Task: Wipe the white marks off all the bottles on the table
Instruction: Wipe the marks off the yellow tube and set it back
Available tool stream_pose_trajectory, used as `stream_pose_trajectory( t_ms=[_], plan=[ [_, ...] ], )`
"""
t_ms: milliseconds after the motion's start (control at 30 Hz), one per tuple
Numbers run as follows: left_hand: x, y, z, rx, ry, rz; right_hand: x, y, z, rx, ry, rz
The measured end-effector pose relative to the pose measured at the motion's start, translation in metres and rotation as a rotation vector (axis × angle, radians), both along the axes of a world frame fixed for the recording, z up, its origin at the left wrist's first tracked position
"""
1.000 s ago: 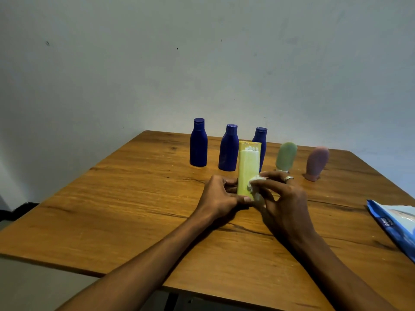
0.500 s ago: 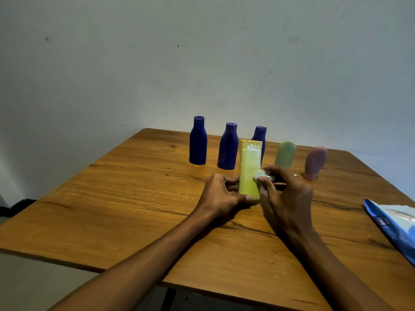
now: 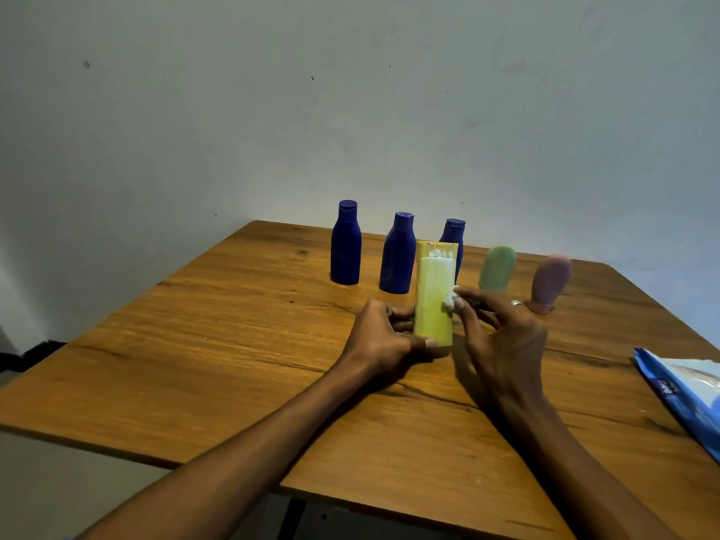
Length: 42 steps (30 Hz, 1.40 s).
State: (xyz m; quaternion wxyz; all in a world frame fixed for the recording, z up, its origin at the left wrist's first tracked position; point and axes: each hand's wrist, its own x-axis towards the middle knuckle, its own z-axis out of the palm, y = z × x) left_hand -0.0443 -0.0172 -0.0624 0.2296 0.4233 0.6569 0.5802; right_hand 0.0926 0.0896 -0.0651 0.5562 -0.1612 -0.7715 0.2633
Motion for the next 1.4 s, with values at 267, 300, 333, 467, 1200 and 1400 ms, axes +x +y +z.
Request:
stream_pose_trajectory(
  t_ms=[267,300,333,467,1200,1400],
  plan=[
    [-0.008,0.0,-0.001,0.013,-0.03,0.054,0.009,-0.004,-0.009,0.083,-0.304,0.135],
    [-0.008,0.0,-0.001,0.009,-0.032,0.055,0.009,-0.004,-0.009,0.069,-0.313,0.133],
    [-0.008,0.0,-0.001,0.008,-0.037,0.054,0.009,-0.004,-0.008,0.046,-0.307,0.131],
    [-0.005,0.001,-0.002,0.003,-0.029,0.01,0.006,0.004,-0.001,-0.063,-0.113,0.046],
    [-0.004,-0.002,-0.002,0.023,-0.075,-0.004,-0.009,-0.007,-0.007,0.157,-0.184,0.02],
    [-0.004,-0.002,-0.003,0.035,-0.02,0.027,-0.01,-0.009,-0.007,0.368,-0.306,0.076]
  ],
)
